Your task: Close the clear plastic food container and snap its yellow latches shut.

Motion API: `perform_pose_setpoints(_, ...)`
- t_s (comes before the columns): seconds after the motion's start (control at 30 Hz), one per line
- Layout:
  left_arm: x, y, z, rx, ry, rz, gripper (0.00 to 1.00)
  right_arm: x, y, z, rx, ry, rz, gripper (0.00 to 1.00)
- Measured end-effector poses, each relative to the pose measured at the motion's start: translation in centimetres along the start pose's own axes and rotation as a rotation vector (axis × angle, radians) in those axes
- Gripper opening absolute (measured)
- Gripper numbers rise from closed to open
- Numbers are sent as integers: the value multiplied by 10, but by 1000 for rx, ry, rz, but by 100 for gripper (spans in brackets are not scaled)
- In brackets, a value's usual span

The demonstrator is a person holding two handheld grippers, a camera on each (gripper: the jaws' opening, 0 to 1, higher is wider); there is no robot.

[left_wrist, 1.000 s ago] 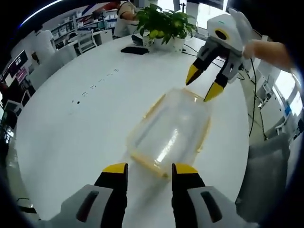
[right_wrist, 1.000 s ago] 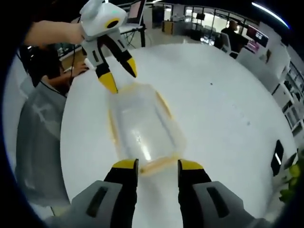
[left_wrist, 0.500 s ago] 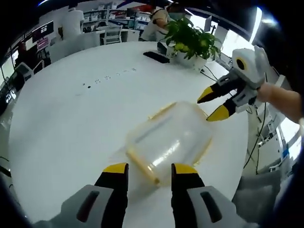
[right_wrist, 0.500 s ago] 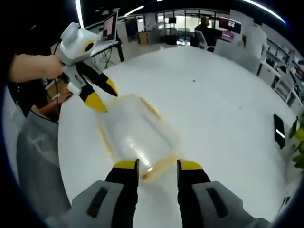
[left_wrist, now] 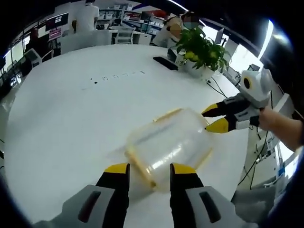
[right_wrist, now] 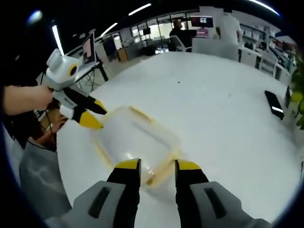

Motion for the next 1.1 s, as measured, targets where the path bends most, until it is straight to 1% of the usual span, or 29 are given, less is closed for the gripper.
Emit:
perform_pose_setpoints(0.13,-1,-1,2,34,-8,3,26,0,1,3,-53,-25,1,25)
perform_pose_setpoints(0.23,0,-1,3,39,-12,0,26,1,2,5,-72,-37,2,25)
perform_pose_setpoints(0.4,0,-1,5,77,-16,0,26,0,3,7,-128,-62,4,25)
perform_pose_setpoints(0.5,-1,-2,7,112,-15,-2,26,-1,4,9,-177,-76,6,26)
perform_pose_setpoints(0.6,-1,-3,8,143,-11,-3,26,-1,3,9,-201,-80,6,26)
perform_pose_setpoints(0.73,0,-4,9,167,-8,-7,26,-1,4,8,-216,-70,10,26)
perform_pose_setpoints(0.93,1,-7,11,206,11,-13,24,-2,4,5,-270,-51,32,25)
perform_pose_setpoints(1.0,1,-8,10,213,19,-12,24,-3,4,4,-287,-35,38,24)
perform_pose_setpoints(1.07,2,-8,11,231,30,-10,23,-3,5,2,-286,-16,41,24)
perform_pose_setpoints(1.1,2,-8,11,253,38,-8,23,-3,5,1,-286,-10,42,23)
Point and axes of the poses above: the point that each gripper's makers call its tool centre point, and the gripper's own axes: x roughly backward along the fingers, y roughly to its left, z roughly out of its underside, the point moved 9 cm from there along x, roughly backward along the fingers, and after that the axes turned 8 degrees about -z, right-handed, at the moved point
